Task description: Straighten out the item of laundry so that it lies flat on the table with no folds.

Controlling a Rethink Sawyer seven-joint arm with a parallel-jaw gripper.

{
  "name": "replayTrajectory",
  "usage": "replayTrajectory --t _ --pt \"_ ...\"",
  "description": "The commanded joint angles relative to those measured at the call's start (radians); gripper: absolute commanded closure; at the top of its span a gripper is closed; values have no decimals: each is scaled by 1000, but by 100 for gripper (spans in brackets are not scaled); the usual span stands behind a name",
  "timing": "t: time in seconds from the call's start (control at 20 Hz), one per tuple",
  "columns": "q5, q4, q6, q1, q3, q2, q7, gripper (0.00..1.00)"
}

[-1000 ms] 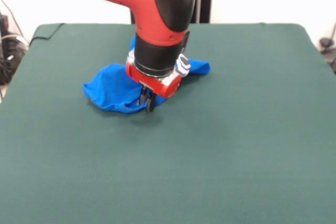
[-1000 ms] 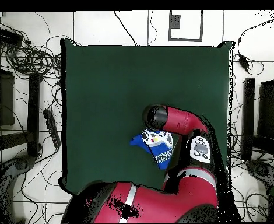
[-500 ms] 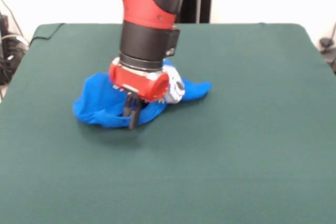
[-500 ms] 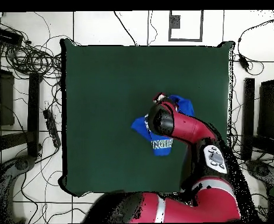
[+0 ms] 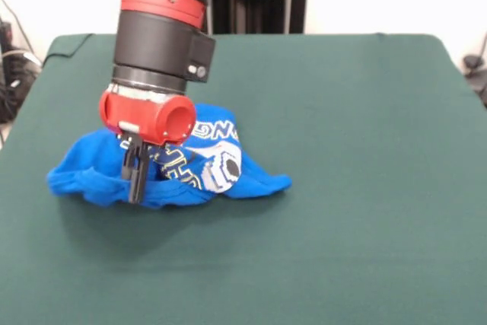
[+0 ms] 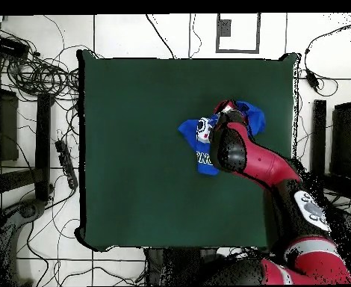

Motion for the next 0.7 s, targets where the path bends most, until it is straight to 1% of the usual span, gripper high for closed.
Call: replayTrajectory --t 0.05,0.1,0.15,0.25,0.45,0.55,0.65,0.7 --pt "-148 156 -64 -143 417 90 234 100" --pt "-191 158 -85 -186 473 119 239 100" --pt "-211 160 -92 -207 503 135 240 100" --pt "-208 180 -99 -225 527 136 253 100" --pt "-197 223 -103 -237 548 87 253 100" --pt "-204 258 -106 -242 551 39 239 100" --pt "-202 302 -85 -270 576 3 233 100" --pt "-226 324 -58 -316 628 4 218 100"
